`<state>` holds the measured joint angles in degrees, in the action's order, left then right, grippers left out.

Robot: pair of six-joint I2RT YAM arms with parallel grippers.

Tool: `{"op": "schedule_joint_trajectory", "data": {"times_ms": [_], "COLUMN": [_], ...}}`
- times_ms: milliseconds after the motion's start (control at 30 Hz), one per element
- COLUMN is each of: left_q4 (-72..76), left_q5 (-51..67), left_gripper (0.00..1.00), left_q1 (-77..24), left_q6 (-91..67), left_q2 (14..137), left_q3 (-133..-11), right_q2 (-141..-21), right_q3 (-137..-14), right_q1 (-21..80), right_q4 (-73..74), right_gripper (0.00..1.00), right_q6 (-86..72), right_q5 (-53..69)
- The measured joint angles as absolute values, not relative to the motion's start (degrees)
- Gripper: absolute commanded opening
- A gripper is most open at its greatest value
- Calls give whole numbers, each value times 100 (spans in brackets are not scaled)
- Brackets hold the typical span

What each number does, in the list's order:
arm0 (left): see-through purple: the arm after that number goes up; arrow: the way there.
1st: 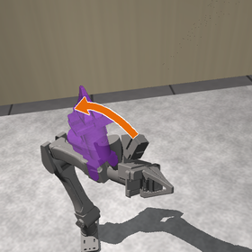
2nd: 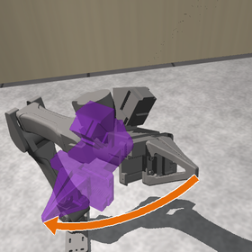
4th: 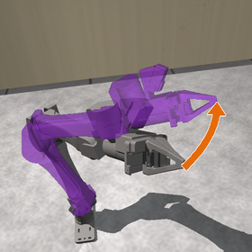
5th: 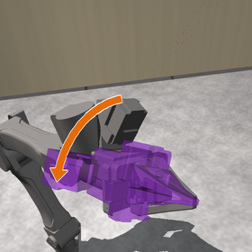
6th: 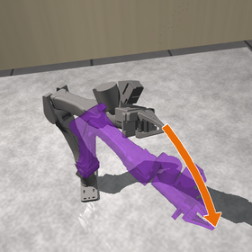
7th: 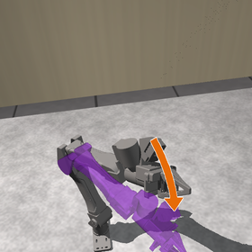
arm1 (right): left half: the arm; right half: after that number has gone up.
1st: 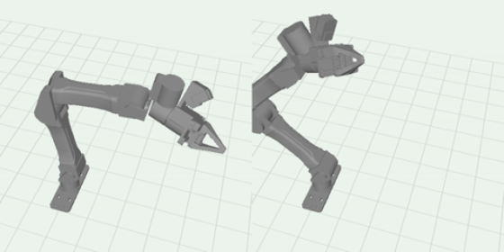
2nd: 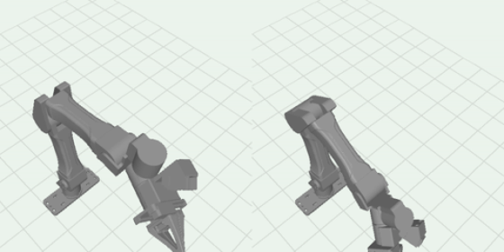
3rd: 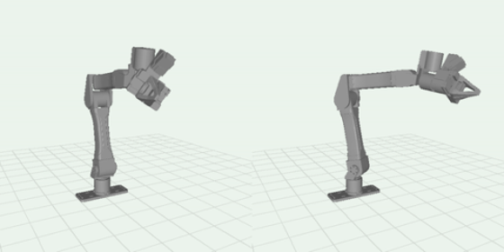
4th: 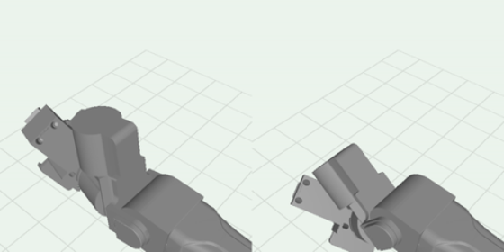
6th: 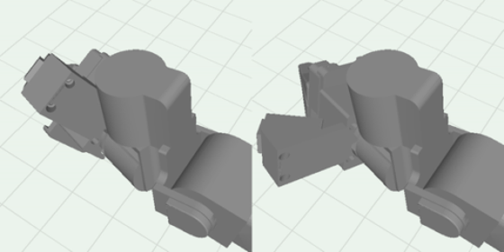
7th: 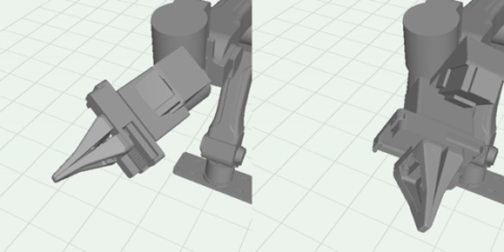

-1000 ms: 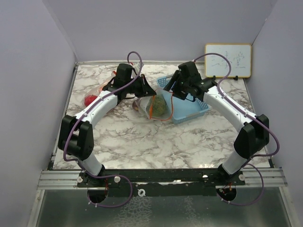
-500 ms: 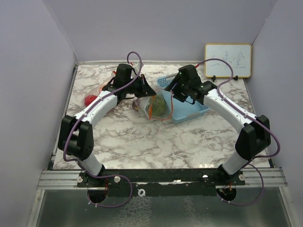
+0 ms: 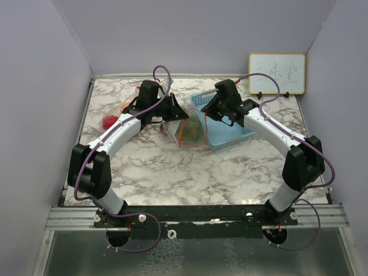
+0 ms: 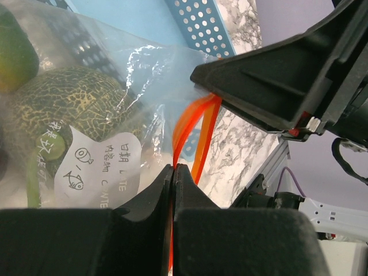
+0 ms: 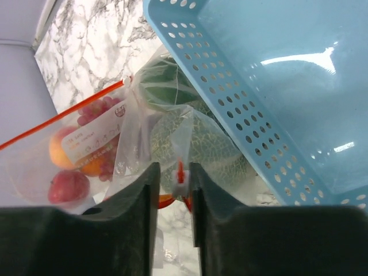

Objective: Place the food in the zip-top bag and seal the zipper
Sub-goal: Pick up the zipper food storage bag at the center of the board.

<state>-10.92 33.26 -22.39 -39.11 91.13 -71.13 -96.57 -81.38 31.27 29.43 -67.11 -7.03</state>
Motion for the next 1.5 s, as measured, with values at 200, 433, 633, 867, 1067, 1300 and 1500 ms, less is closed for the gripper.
{"op": "schedule_joint_trajectory", "data": {"times_ms": [200,433,633,867,1067,1300,1500], "left_q4": [-1087,-1846,-2665,-2873,-1964,-864,-167], "left_q5": [3339,3529,2976,1870,1859,2943,3588], "left_gripper": [0,91,99,99,98,97,97], "left_q1": [-2252,-2252,-2180,-2034,-2034,-2032,-2032], "left_q6": [-3907,-2941,-1531,484,1706,1957,1791], "left_q2": [9113,9109,8364,7238,6508,6482,6641], "left_q3": [-7091,-7819,-8309,-8101,-6873,-6523,-6523], "right_q2": [-9664,-9664,-9636,-9649,-9784,-9968,-10049], "right_q3": [-8007,-8366,-8838,-9262,-9948,-10025,-10022], "right_q1": [3116,3098,2998,2871,2792,2751,2751], "right_q4": [2744,2650,2196,2062,2091,2102,2309], "right_gripper": [2,2,2,2,2,2,2], "right_q6": [-6427,-5277,-4121,-3063,-2364,-2128,-1721], "right_q5": [-550,-652,-54,1643,3345,5203,6090]}}
